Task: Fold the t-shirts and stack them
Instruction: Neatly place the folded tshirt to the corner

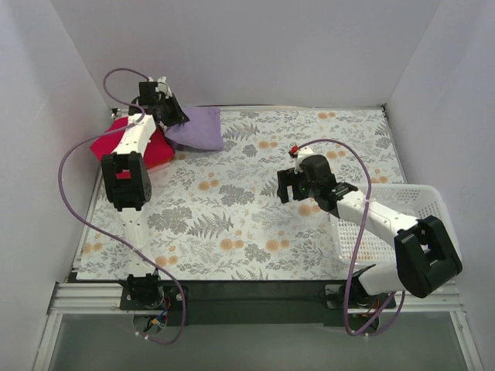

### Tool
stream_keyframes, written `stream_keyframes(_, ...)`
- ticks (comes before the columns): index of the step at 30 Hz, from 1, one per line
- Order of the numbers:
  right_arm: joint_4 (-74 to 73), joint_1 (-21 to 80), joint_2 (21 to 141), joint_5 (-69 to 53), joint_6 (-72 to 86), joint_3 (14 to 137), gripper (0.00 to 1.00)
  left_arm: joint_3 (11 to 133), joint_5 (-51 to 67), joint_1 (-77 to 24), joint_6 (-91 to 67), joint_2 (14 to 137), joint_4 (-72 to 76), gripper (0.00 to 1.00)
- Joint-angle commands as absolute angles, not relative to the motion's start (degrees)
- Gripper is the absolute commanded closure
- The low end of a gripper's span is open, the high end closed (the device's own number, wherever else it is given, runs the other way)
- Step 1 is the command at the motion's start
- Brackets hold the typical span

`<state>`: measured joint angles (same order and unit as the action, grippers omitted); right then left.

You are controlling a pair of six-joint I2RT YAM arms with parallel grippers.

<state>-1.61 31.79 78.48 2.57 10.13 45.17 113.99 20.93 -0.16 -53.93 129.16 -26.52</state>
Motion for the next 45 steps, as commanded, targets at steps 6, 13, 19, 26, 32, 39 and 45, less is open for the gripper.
stream_keyframes(6, -0.5, 32.0, 77.4, 1.8, 9.8, 45.3, 0.21, 126.6, 28.9, 5.5, -52.8, 130.2, -31.2, 1.0)
stream_keyframes(13, -0.5, 32.0, 77.5, 1.1, 10.1, 45.4, 0.22, 137.7, 33.1, 8.9, -54.7, 130.6, -31.6, 1.0)
stream_keyframes(19, 1.0, 32.2, 76.7, 0.9, 10.2, 45.1, 0.22, 137.9, 35.6, 11.7, -57.0, 128.0, -25.9, 1.0)
stream_keyframes(26, 1.1, 32.3, 76.5, 0.6, 10.4, 45.0, 0.22, 135.1, 39.1, 16.8, -58.4, 124.1, -24.8, 1.0)
stream_keyframes(32, 1.6, 33.3, 76.7, 0.4, 10.5, 45.3, 0.22, 134.3, 40.6, 20.9, -59.6, 121.3, -26.2, 1.0)
stream_keyframes(39, 2.1, 34.5, 77.3, -2.2, 10.5, 46.0, 0.22, 127.0, 41.7, 22.5, -61.8, 114.5, -25.0, 1.0)
stream_keyframes(45, 2.5, 35.9, 77.2, -2.5, 10.5, 45.6, 0.22, 109.2, 39.7, 22.6, -64.2, 105.7, -19.3, 1.0)
